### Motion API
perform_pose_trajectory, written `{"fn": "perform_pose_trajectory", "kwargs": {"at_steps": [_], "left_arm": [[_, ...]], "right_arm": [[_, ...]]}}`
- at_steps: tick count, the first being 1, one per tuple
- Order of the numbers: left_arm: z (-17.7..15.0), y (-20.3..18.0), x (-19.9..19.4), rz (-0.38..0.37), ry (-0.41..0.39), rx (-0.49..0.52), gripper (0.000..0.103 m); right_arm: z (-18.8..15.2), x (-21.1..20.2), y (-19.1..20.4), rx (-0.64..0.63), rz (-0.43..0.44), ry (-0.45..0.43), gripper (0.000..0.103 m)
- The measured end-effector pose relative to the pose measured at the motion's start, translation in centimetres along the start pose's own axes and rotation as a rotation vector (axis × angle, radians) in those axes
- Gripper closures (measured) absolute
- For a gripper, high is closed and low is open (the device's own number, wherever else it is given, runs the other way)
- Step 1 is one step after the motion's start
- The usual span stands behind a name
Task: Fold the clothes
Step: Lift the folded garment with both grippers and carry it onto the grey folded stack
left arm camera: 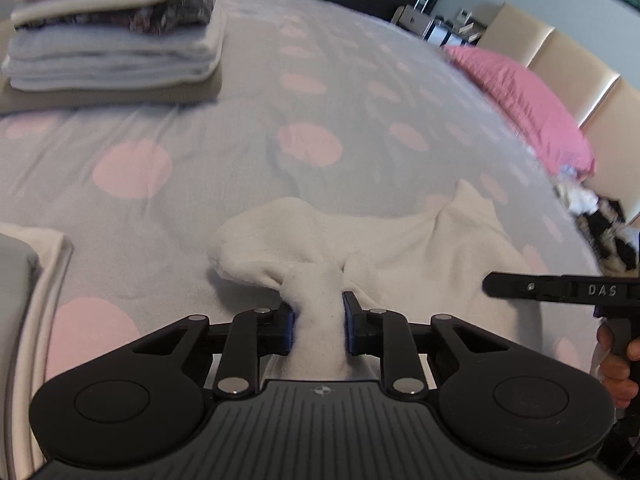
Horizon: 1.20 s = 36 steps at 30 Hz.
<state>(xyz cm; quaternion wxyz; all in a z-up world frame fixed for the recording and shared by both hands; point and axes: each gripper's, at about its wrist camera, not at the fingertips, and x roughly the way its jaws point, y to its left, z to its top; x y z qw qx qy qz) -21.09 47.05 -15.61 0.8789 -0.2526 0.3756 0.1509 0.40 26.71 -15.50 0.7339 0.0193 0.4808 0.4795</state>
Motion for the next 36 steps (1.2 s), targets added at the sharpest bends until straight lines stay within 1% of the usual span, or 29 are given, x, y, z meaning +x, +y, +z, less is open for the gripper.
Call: {"fn": "perform_pose_trajectory", "kwargs": {"at_steps": [5,9,14,18,21,24,30,33,36], "left_arm": [[0.4,-1.5,-4.0,0.034,-0.065,0.025,0.084],[0.1,-2.0,-8.1,0.068,-0.135,0.0,0.084],[-1.3,-2.3,-13.8,0.15,-0.27,-0.037,0.084],[-2.1,-1.2,-18.1,0.221,-0.38,-0.097,0.084],[-2.6,0.1,-21.2,0.271,-0.461,-0.161,0.084],[-3.2,1.5,-23.6,0.328,-0.528,-0.219,0.084],[-4.3,4.6,-26.4,0.448,-0.624,-0.373,0.084],[-4.7,6.3,-26.6,0.512,-0.65,-0.428,0.084],[-4.6,7.9,-26.7,0.574,-0.641,-0.467,0.084]], "right_arm": [[0.6,-2.6,2.4,-0.058,0.017,-0.045,0.082],[1.2,-4.7,5.0,-0.116,0.046,-0.084,0.082],[2.8,-6.0,9.3,-0.217,0.109,-0.116,0.082],[4.2,-5.8,14.1,-0.317,0.182,-0.126,0.082],[5.6,-4.9,17.9,-0.379,0.24,-0.121,0.082],[7.1,-3.2,22.1,-0.43,0.301,-0.098,0.082],[8.8,1.3,30.9,-0.568,0.394,-0.019,0.082],[8.9,3.9,35.0,-0.645,0.429,0.031,0.082],[8.6,6.5,38.7,-0.723,0.451,0.075,0.082]]}}
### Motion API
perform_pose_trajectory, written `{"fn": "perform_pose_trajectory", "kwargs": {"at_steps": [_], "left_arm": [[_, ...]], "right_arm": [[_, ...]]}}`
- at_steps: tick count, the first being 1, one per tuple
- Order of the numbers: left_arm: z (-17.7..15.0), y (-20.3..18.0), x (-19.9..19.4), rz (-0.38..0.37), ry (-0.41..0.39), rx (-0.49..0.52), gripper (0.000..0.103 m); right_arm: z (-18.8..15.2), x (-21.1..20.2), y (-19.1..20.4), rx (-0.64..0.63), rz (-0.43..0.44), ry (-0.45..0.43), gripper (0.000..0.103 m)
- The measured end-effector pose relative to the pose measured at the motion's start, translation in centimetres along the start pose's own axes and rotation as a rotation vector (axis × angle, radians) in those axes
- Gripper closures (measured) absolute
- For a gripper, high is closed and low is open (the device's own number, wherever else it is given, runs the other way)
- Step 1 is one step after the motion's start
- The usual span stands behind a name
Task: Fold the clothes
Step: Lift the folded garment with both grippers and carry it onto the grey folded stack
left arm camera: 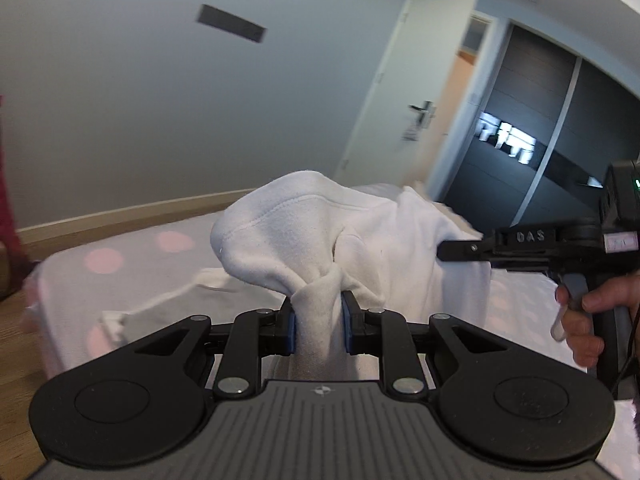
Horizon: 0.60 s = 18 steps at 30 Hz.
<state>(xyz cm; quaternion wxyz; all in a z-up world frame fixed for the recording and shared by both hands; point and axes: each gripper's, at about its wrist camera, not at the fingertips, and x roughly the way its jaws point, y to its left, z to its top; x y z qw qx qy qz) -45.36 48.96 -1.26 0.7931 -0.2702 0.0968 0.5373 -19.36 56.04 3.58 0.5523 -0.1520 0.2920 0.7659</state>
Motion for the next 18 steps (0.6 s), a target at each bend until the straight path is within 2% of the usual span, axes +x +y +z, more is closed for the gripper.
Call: {"fn": "perform_pose_trajectory", "kwargs": {"at_steps": [5,9,12,16,18], "left_arm": [[1.5,2.3,3.2,0.107,0.072,0.005,0.084],[2.0,5.3,6.4,0.166,0.16,-0.046,0.084],[1.4,7.7,8.5,0.203,0.201,-0.069,0.084],[-0.1,11.0,10.6,0.245,0.29,-0.169,0.083],[-0.3,11.8,11.2,0.251,0.311,-0.199,0.082]], "right_arm": [[2.0,6.9,2.1,-0.092,0.027,0.087,0.082],[2.5,12.4,2.7,-0.126,0.039,0.151,0.082],[2.4,16.5,2.9,-0.14,0.043,0.188,0.082],[2.0,21.5,3.0,-0.155,0.047,0.246,0.082],[1.5,22.8,2.7,-0.143,0.05,0.261,0.081]]}}
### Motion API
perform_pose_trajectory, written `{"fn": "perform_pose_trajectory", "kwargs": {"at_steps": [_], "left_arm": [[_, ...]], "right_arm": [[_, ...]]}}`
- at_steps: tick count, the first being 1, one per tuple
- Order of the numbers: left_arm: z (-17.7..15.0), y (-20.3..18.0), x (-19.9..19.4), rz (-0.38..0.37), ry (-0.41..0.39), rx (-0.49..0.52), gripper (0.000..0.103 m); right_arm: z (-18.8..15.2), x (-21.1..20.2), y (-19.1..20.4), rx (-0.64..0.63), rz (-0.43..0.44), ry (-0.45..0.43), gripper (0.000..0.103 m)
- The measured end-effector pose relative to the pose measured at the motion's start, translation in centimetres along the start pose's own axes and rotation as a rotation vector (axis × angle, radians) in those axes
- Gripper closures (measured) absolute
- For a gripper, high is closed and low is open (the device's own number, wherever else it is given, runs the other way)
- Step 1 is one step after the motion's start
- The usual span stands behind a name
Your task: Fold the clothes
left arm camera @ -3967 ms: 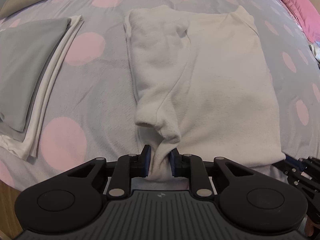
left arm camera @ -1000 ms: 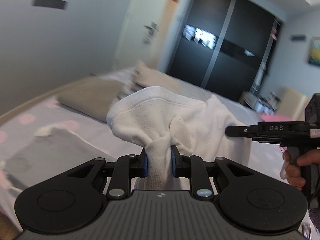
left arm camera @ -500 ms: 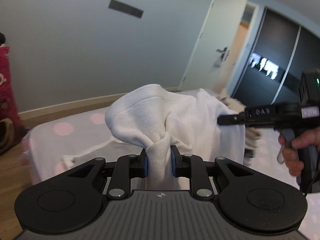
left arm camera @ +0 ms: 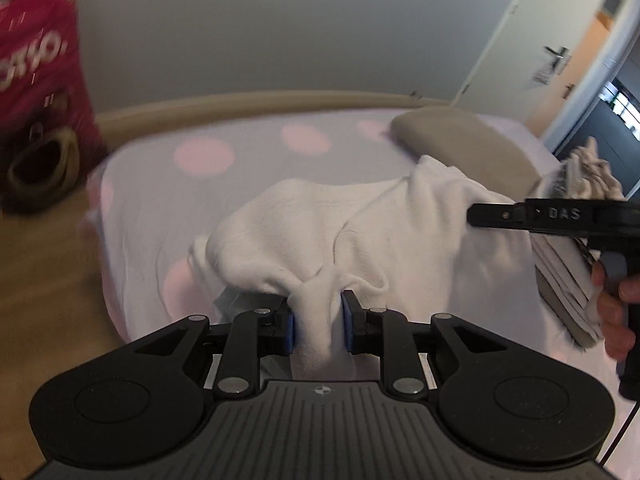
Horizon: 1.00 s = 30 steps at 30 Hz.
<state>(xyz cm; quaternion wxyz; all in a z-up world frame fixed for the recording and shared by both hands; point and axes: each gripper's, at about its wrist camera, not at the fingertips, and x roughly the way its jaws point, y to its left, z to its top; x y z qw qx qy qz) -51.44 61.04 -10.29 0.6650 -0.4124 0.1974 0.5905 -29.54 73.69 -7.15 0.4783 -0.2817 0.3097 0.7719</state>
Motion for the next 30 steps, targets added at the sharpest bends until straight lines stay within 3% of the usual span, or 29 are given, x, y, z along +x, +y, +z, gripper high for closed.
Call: {"fn": "perform_pose_trajectory", "kwargs": {"at_steps": [3,5,7,10,12,14,16,19,24,30], "left_arm": [[0.0,0.8,0.6,0.026,0.024,-0.029,0.074],[-0.1,1.2,0.3,0.067,0.026,-0.034,0.059],[0.1,1.4,-0.2,0.128,-0.013,-0.03,0.054],[0.2,1.2,-1.9,0.206,-0.097,-0.004,0.055],[0.2,0.7,-3.0,0.196,-0.139,0.022,0.058],[0.1,-0.3,-3.4,0.164,-0.152,0.075,0.068],[-0.1,-1.7,-3.0,0.133,-0.129,0.123,0.069],[0.0,-3.1,-1.9,0.083,-0.07,0.174,0.069],[0.3,-3.3,0.3,0.112,0.014,0.214,0.07],[0.2,-3.8,1.9,0.16,0.082,0.262,0.07]], "right_arm": [[-0.2,1.2,-0.4,0.026,-0.008,0.008,0.074],[-0.3,1.6,-1.0,0.049,-0.027,0.009,0.061],[-0.6,1.0,-1.5,0.063,-0.053,0.002,0.058],[-1.1,-0.6,-2.3,0.094,-0.066,-0.025,0.056],[-1.7,-1.9,-2.8,0.106,-0.063,-0.041,0.056],[-2.3,-3.2,-3.2,0.122,-0.063,-0.054,0.056],[-2.4,-3.7,-3.9,0.166,-0.04,-0.04,0.055],[-1.7,-3.4,-5.2,0.259,0.012,-0.015,0.043],[0.7,-0.6,-7.1,0.457,0.13,0.055,0.04],[2.9,3.8,-7.5,0.524,0.145,0.156,0.041]]}}
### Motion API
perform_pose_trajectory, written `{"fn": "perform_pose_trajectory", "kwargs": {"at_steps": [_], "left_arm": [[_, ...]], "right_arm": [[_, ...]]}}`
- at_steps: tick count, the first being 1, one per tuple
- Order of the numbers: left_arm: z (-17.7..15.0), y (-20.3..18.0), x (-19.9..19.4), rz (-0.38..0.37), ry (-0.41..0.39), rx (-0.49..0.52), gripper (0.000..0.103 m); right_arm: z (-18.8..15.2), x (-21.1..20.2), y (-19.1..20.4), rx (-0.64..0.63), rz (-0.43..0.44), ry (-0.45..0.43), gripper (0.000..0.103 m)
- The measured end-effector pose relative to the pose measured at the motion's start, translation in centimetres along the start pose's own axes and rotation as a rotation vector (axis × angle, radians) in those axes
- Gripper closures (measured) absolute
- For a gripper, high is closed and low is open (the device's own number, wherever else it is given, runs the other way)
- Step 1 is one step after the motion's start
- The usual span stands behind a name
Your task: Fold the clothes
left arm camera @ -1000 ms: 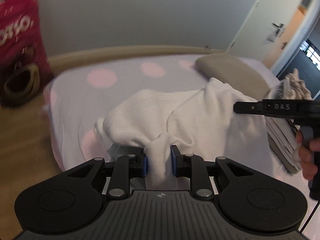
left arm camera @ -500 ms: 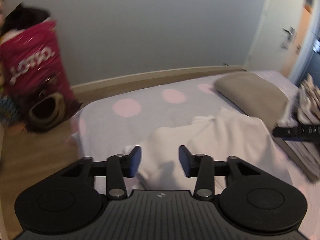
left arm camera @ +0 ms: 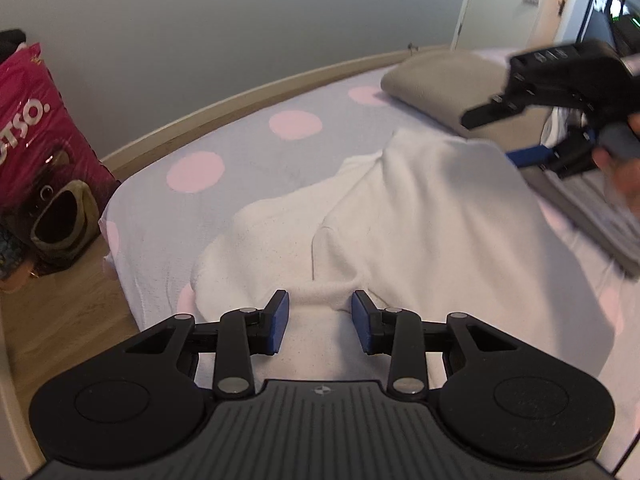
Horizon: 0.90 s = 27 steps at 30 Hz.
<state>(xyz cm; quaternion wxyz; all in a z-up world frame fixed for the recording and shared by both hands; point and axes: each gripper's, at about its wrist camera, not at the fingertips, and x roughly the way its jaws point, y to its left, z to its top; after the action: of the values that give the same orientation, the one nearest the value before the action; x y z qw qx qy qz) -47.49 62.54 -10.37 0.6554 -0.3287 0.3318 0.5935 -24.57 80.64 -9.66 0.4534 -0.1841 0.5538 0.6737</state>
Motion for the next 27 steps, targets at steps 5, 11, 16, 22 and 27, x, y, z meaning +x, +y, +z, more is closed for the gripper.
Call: {"fn": "perform_pose_trajectory", "kwargs": {"at_steps": [5,11,16,22,27], "left_arm": [[0.0,-0.5,0.5,0.032,0.037,0.01,0.07],[0.0,-0.4,0.9,0.04,0.053,-0.001,0.07],[0.1,-0.4,1.0,0.051,0.056,-0.014,0.07],[0.3,0.0,1.1,0.039,0.061,-0.045,0.07],[0.5,0.0,0.8,0.031,0.06,-0.053,0.07]], "right_arm": [[1.2,2.9,-1.6,0.074,0.006,0.056,0.044],[1.7,3.8,0.4,-0.069,0.043,0.048,0.083],[1.1,1.9,4.3,-0.45,0.107,-0.064,0.086],[-1.2,3.7,5.8,-0.78,-0.097,-0.099,0.086],[-1.1,2.8,5.4,-0.718,-0.19,-0.148,0.062]]}}
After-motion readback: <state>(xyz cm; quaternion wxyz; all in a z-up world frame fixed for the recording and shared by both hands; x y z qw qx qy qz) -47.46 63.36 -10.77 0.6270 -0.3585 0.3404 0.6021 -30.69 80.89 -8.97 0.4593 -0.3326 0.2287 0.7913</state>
